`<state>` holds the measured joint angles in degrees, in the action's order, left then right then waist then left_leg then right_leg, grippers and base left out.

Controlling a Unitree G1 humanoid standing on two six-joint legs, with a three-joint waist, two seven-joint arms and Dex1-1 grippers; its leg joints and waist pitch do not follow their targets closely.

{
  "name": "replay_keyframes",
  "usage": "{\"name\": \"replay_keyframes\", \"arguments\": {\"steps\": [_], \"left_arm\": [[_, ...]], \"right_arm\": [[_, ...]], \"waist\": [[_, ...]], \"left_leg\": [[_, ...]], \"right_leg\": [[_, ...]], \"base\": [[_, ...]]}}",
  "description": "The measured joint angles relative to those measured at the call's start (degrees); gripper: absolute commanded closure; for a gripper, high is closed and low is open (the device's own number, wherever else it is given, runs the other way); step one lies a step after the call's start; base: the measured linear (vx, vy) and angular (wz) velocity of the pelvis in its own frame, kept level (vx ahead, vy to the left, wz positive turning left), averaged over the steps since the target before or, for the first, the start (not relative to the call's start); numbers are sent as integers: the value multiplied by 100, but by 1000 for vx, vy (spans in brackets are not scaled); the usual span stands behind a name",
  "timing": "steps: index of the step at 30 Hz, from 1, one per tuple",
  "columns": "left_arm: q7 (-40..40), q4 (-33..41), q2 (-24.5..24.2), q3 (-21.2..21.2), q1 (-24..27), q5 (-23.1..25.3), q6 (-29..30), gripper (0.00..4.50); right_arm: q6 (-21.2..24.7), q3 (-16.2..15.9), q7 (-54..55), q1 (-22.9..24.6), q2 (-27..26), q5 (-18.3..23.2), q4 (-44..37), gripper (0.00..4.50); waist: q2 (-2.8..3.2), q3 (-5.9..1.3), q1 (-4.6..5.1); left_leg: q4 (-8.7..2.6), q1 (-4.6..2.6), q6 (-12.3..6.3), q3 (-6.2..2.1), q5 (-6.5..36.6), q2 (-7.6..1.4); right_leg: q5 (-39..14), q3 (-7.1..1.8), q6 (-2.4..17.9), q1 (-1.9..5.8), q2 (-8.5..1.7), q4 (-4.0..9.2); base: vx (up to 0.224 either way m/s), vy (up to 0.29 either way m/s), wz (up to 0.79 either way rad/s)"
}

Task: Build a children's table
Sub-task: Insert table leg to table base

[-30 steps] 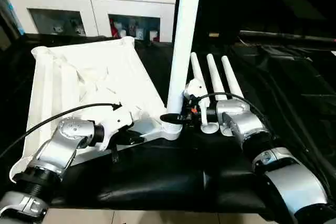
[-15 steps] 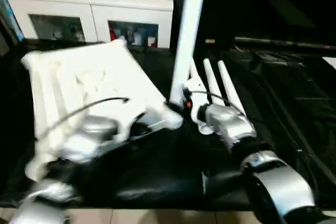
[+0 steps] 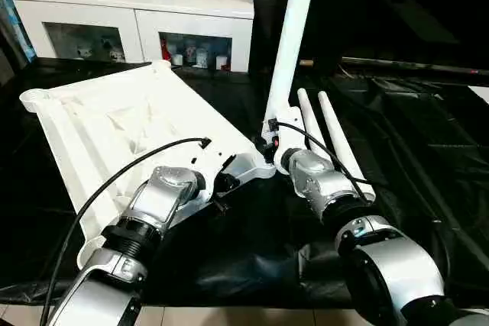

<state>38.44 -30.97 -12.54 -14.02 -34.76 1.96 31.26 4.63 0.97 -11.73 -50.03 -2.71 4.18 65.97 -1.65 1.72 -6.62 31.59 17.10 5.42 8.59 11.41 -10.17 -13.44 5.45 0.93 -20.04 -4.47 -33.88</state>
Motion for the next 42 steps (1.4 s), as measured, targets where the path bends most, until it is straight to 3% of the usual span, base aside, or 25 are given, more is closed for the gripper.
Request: {"name": "replay_keyframes", "arguments": {"steps": [17,18,21,24,26,29,32,39,40,42], "left_arm": [[2,94,-63,0,0,0,82,450],[2,96,-71,0,0,0,81,450],[5,124,-126,0,2,0,81,450],[9,181,-229,-1,5,10,80,450],[13,255,-264,-2,15,10,81,450],[13,308,-292,-1,25,13,77,450],[13,338,-339,8,26,19,26,450],[186,556,-626,-1,122,31,-293,450],[238,615,-690,2,145,29,-316,450],[285,675,-755,13,173,27,-385,450]], "right_arm": [[0,98,-3,-71,-48,-87,32,259],[0,105,-6,-78,-50,-86,39,224],[4,139,-74,-127,-54,-84,82,187],[100,186,-183,-140,-95,-79,167,170],[100,229,-253,-160,-94,-70,167,139],[125,258,-357,-152,-94,-53,182,131],[190,295,-475,-126,-92,-20,311,94],[151,296,-1190,-174,16,-22,235,45],[151,278,-1332,-173,47,-26,197,18],[151,235,-1509,-173,83,-30,139,9]], "waist": [[-3,16,30],[3,19,29],[23,33,39],[13,35,89],[6,30,101],[-9,25,100],[-30,43,128],[-68,54,142],[-64,57,142],[-34,71,142]], "left_leg": [[-109,6,-2,-17,1,28],[-112,6,-2,-16,1,28],[-113,8,-2,-17,1,28],[-122,28,-2,-27,1,28],[-122,92,-2,-27,1,28],[-127,109,-1,-12,0,25],[-127,115,-1,0,0,24],[-119,184,-6,37,-35,6],[-116,184,-8,43,-94,-12],[-124,188,-7,46,-94,-39]], "right_leg": [[-1,11,-2,-9,0,125],[-1,11,-2,-9,0,125],[-1,15,-2,-16,0,130],[-1,26,-2,-47,1,145],[-1,25,-2,-88,1,148],[2,14,3,-94,3,145],[3,6,5,-98,2,134],[172,-9,57,-187,2,78],[253,-3,60,-195,6,56],[239,8,81,-202,29,53]], "base": [[0,0,0],[0,0,0],[0,0,0],[0,0,0],[0,0,0],[0,0,0],[0,0,0],[0,0,0],[0,0,0],[27,-20,0]]}}
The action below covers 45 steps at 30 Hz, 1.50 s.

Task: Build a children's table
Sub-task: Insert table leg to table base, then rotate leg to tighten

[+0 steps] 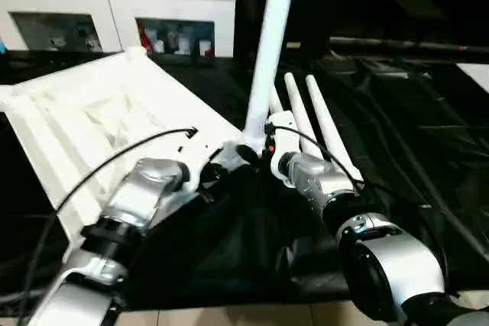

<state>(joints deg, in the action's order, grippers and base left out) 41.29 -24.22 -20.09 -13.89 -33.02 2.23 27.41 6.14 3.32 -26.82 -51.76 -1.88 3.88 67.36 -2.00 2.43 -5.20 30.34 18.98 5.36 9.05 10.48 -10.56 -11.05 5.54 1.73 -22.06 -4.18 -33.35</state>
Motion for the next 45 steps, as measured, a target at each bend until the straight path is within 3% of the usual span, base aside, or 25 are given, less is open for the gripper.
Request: {"name": "replay_keyframes", "arguments": {"steps": [8,16,27,31,34,45], "left_arm": [[273,327,-336,33,209,-30,-201,450],[713,574,-704,43,546,-125,-552,450],[1224,926,-1077,58,917,-265,-1002,450],[1427,1122,-1178,57,1067,-306,-1054,450],[1521,1187,-1212,34,1107,-309,-1090,450],[1630,1388,-1265,-41,1239,-310,-1119,450]], "right_arm": [[73,-242,-852,188,186,-77,-445,2],[112,-628,-1739,594,519,-149,-1082,2],[350,-1120,-3001,1061,1101,-213,-2099,2],[462,-1259,-3418,1213,1296,-192,-2482,2],[464,-1313,-3639,1349,1398,-175,-2675,2],[448,-1265,-3377,1270,1252,-130,-2588,2]], "waist": [[40,18,9],[52,25,3],[50,26,-103],[50,26,-131],[47,26,-146],[43,28,-155]], "left_leg": [[1,18,9,43,12,-78],[19,8,27,52,21,-98],[53,18,18,57,16,-107],[107,62,-2,56,23,-115],[144,98,-6,56,30,-119],[200,98,4,51,34,-126]], "right_leg": [[-43,0,46,-30,65,-12],[-56,-3,68,-35,80,-50],[-60,-3,74,-59,81,-82],[-60,-3,74,-96,81,-111],[-60,-1,74,-98,82,-126],[-58,-4,76,-98,79,-180]], "base": [[21,-10,-1],[0,0,0],[0,0,0],[0,0,0],[0,0,0],[0,0,0]]}}
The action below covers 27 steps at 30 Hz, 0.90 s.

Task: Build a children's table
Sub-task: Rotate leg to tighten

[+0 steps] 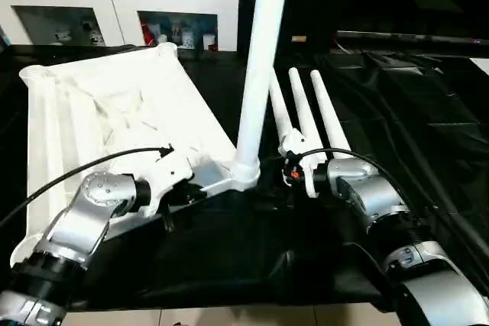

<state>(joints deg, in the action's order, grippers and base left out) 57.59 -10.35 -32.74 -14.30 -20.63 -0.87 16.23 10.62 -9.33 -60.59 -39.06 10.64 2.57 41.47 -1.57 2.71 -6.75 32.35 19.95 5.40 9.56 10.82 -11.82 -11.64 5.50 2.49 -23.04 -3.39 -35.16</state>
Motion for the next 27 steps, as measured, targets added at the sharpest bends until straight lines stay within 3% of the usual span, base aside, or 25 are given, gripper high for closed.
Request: {"name": "replay_keyframes", "arguments": {"steps": [5,10,27], "left_arm": [[83,62,34,-69,3,-32,-1,450],[86,62,32,-73,3,-31,-1,450],[94,62,4,-86,9,-31,2,450]], "right_arm": [[-125,93,392,-236,-118,3,290,2],[-122,121,371,-234,-151,29,361,2],[-99,139,241,-233,-228,209,492,137]], "waist": [[3,1,-79],[3,1,-92],[7,1,-118]], "left_leg": [[10,0,0,3,0,0],[12,2,1,2,0,-2],[33,0,3,-1,1,-6]], "right_leg": [[0,0,0,0,-1,-1],[0,0,1,0,-1,-10],[1,0,1,0,-1,-32]], "base": [[0,0,0],[0,0,0],[0,0,0]]}}
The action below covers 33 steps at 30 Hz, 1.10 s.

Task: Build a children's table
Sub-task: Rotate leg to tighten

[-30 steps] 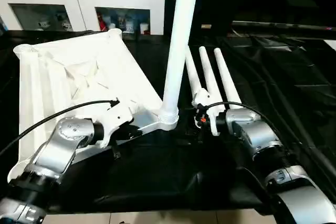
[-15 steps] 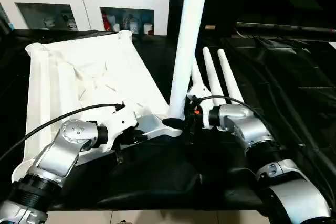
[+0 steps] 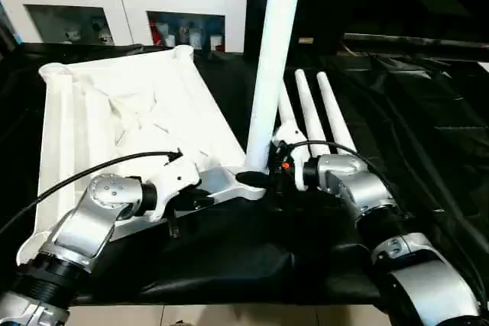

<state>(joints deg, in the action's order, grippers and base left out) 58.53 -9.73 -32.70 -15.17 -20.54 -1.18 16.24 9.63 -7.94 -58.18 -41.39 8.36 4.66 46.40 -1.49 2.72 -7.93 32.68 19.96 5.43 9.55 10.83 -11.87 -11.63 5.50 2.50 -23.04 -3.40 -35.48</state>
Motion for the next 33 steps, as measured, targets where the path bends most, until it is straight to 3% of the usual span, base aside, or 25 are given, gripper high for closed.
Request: {"name": "replay_keyframes", "arguments": {"steps": [4,8,10,12,15,17,22,24,26,30,33], "left_arm": [[-60,-14,19,65,4,-8,149,450],[-745,-397,530,162,-265,79,558,450],[-1312,-744,1031,224,-519,91,862,450],[-1693,-1034,1429,285,-767,91,1084,450],[-2139,-1411,1867,308,-1051,104,1288,450],[-2301,-1503,2032,307,-1149,142,1350,450],[-2386,-1479,2105,294,-1155,228,1342,450],[-2387,-1463,2093,278,-1153,257,1328,450],[-2406,-1443,2034,242,-1133,303,1265,450],[-2359,-1193,1734,136,-954,427,1072,450],[-2068,-934,1415,100,-790,452,942,450]], "right_arm": [[-2,134,274,-21,-168,60,193,169],[-30,492,1764,-325,-573,74,765,177],[-61,782,2753,-486,-765,150,1091,178],[-126,1000,3588,-634,-934,194,1322,178],[-277,1159,4483,-795,-1149,179,1580,178],[-357,1210,4792,-872,-1177,171,1707,178],[-505,1380,4855,-987,-1215,183,1922,178],[-554,1437,4850,-1010,-1227,196,1973,122],[-600,1467,4776,-1033,-1263,231,2024,106],[-662,1441,4185,-1037,-1252,242,2099,66],[-638,1217,3381,-1028,-1087,166,2069,66]], "waist": [[2,-2,38],[11,-1,140],[24,5,141],[41,10,124],[94,-4,86],[98,-5,57],[90,-9,35],[83,-8,37],[60,-14,43],[16,-17,181],[6,-11,249]], "left_leg": [[9,-10,23,-1,9,-1],[20,-47,52,-7,-11,-1],[26,-93,54,-8,-13,0],[30,-94,55,-8,-13,0],[32,-91,53,-5,-14,3],[30,-88,51,-3,-15,3],[18,-65,48,-1,-15,2],[18,-57,48,0,-15,2],[18,-54,45,0,-17,2],[18,-50,45,-1,-17,-1],[16,-35,45,-4,-18,-5]], "right_leg": [[0,-3,1,1,0,-21],[17,-8,25,19,0,-48],[11,-10,3,42,-1,-46],[19,-10,-4,45,-5,-45],[19,-11,-8,50,-12,-43],[20,-11,-8,46,-13,-43],[15,-11,-14,47,-12,-41],[3,-11,-35,40,-13,-41],[2,-11,-37,35,-12,-43],[4,-11,-35,24,-9,-44],[9,-9,-26,9,-2,-45]], "base": [[0,0,0],[0,0,0],[0,0,0],[0,0,0],[0,0,0],[0,0,0],[0,0,0],[0,0,0],[0,0,0],[0,0,0],[0,0,0]]}}
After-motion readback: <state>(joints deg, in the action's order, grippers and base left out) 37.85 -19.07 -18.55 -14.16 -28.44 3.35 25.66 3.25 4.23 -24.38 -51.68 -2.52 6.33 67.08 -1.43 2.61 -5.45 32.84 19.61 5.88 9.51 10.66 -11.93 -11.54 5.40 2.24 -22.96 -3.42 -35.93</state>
